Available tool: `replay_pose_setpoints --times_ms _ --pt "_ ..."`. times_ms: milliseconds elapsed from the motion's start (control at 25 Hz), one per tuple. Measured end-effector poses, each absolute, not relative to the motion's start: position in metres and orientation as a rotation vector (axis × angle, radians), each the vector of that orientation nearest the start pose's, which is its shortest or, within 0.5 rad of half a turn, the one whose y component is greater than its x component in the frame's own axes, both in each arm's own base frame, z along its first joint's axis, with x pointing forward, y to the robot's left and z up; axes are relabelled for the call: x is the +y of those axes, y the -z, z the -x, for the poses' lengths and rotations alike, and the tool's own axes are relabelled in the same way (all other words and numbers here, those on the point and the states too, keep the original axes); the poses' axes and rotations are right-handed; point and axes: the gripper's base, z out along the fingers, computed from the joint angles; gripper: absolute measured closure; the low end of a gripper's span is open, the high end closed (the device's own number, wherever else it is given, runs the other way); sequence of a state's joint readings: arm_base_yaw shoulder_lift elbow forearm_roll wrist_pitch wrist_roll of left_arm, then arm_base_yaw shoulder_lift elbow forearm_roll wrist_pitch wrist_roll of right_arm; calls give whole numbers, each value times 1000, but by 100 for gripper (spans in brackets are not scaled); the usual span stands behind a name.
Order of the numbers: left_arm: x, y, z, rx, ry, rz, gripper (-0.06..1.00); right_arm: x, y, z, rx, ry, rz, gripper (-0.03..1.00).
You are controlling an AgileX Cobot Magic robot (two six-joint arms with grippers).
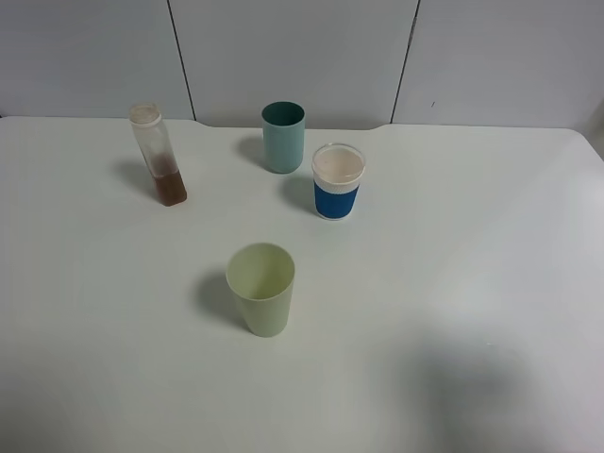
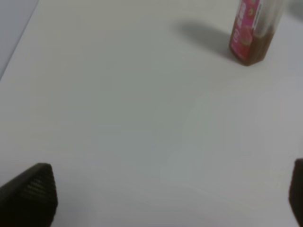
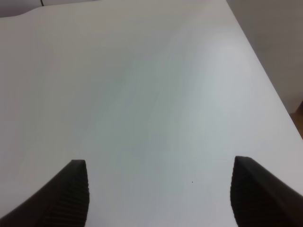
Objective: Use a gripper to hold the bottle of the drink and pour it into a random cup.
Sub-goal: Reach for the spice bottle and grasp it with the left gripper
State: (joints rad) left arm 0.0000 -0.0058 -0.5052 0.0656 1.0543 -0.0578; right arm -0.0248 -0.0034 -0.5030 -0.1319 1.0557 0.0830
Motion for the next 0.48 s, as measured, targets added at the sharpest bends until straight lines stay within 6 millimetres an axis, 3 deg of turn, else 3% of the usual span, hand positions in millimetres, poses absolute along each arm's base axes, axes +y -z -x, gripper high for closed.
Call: replay_pose_setpoints --times_ms 480 --pt "5 -279 6 2025 -42 62 -5 -10 -279 6 2025 121 -115 33"
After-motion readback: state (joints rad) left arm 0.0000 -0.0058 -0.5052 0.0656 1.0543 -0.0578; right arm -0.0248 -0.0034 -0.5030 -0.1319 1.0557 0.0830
